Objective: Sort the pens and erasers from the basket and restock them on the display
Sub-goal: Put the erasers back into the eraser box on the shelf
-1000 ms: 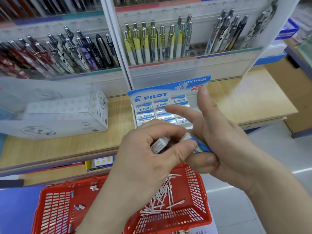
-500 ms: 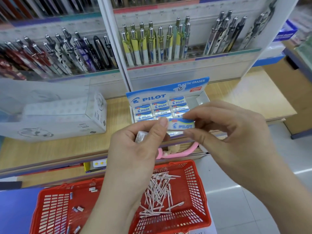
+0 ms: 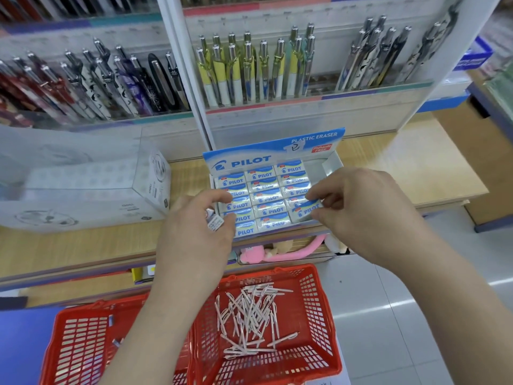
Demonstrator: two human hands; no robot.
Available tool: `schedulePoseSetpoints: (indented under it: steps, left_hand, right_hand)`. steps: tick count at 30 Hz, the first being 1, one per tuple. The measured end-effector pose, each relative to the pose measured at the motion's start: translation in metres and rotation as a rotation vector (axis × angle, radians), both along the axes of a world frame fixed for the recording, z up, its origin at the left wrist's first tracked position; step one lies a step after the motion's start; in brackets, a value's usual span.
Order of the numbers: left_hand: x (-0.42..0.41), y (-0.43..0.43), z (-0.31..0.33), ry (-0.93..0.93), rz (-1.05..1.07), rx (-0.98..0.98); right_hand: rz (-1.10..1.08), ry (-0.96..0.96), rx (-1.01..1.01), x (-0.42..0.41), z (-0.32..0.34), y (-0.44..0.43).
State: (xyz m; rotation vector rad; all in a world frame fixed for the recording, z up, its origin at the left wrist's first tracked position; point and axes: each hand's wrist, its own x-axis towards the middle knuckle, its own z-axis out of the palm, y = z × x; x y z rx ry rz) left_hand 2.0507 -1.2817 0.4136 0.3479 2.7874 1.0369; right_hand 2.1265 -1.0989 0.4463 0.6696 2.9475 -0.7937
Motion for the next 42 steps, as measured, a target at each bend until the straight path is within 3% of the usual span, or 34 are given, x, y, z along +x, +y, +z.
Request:
schedulePoseSetpoints:
  steps: [7, 18, 20, 22, 24, 26, 28, 33, 38, 42]
  left_hand:
    - [-0.002, 0.000, -0.001, 0.003, -0.009, -0.005]
    - [-0.005, -0.001, -0.001, -0.003, -0.042, -0.037]
    - [-0.003, -0.005, 0.004, 0.026, -0.046, -0.042]
    - [0.003, -0.007, 0.012, 0.065, -0.038, 0.021]
    - [0.013, -0.002, 0.021, 0.050, -0.056, 0.105]
    - [0.023, 0.008, 0.027, 0.004, -0.121, 0.154]
    - [0.032, 0.017, 0.030, -0.051, -0.200, 0.201]
    - [0.038, 0.024, 0.032, -0.142, -0.296, 0.229]
    - [0.032, 0.023, 0.039, -0.347, -0.354, 0.392]
    - [0.031, 0.026, 0.038, -0.264, -0.409, 0.304]
  right_hand:
    - [-0.071, -0.147, -0.055, -0.014, 0.007, 0.003]
    - [-0.088, -0.218, -0.108, -0.027, 0.002, 0.008]
    - [-0.079, -0.161, -0.033, -0.023, 0.001, 0.007]
    - [-0.088, 0.029, 0.006, -0.015, 0.006, 0.000]
    - [-0.129, 0.204, -0.265, -0.007, 0.014, -0.013]
    - [-0.108, 0.211, -0.757, -0.001, 0.023, -0.033]
    - [-0.054, 0.173, -0.985, 0.004, 0.020, -0.043]
    - [-0.059, 0.164, -1.091, 0.012, 0.010, -0.034]
    - [-0.069, 0.221, -1.098, 0.017, 0.011, -0.024]
    - [-0.033, 0.227, -1.061, 0.021, 0.010, -0.023]
